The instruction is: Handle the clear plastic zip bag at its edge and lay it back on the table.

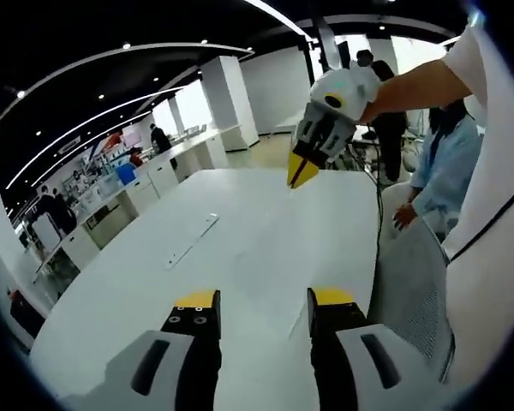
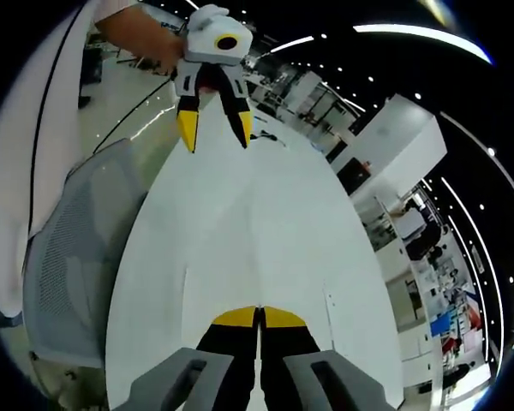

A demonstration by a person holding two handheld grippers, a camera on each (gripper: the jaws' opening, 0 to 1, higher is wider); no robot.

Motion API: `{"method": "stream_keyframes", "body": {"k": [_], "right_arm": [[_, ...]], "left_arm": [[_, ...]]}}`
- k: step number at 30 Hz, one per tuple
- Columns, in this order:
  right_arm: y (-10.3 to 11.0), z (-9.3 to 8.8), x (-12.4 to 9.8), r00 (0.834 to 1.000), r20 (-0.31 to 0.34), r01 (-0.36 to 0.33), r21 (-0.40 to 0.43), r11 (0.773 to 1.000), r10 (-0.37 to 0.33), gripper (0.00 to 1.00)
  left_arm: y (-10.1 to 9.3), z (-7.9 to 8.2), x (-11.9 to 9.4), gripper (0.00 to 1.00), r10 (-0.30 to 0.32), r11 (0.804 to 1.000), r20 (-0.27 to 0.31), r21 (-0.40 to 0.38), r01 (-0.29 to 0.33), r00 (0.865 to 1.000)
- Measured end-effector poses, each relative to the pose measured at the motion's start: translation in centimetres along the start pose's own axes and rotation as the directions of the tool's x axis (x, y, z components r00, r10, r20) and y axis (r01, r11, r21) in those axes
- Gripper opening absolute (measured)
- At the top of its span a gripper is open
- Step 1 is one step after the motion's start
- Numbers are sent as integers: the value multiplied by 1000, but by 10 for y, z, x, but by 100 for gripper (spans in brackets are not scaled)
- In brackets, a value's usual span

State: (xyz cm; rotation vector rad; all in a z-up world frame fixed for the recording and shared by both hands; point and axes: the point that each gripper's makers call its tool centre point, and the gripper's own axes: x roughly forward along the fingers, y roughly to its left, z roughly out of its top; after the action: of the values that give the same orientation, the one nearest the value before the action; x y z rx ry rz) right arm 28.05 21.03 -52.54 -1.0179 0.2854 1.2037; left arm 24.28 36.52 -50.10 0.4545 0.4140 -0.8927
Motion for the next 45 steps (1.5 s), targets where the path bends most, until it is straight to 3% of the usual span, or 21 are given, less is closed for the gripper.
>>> {"method": "stream_keyframes", "body": {"k": [13, 17, 21, 28, 35, 45], "right_arm": [[5, 9, -7, 1000, 13, -13, -23, 1000, 14, 0], [6, 12, -9, 1000, 18, -14, -31, 999, 15, 0], [9, 14, -9, 1000, 19, -20, -40, 999, 21, 0], [12, 20, -11, 999, 21, -27, -57, 998, 28, 0], [14, 21, -13, 999, 18, -32, -67, 997, 33, 0], [15, 22, -14, 999, 15, -33, -79, 996, 34, 0]], "left_arm": [[3, 12, 14, 28, -37, 991, -72, 129, 46, 997], [6, 5, 17, 22, -51, 980, -144, 185, 78, 988], [2, 6, 19, 19, -70, 972, -164, 209, 104, 984], [-3, 4, 23, 10, -99, 942, -231, 291, 166, 968], [-8, 3, 24, 4, -122, 929, -281, 306, 209, 952], [-11, -5, 25, 4, -161, 914, -351, 299, 274, 922]]}}
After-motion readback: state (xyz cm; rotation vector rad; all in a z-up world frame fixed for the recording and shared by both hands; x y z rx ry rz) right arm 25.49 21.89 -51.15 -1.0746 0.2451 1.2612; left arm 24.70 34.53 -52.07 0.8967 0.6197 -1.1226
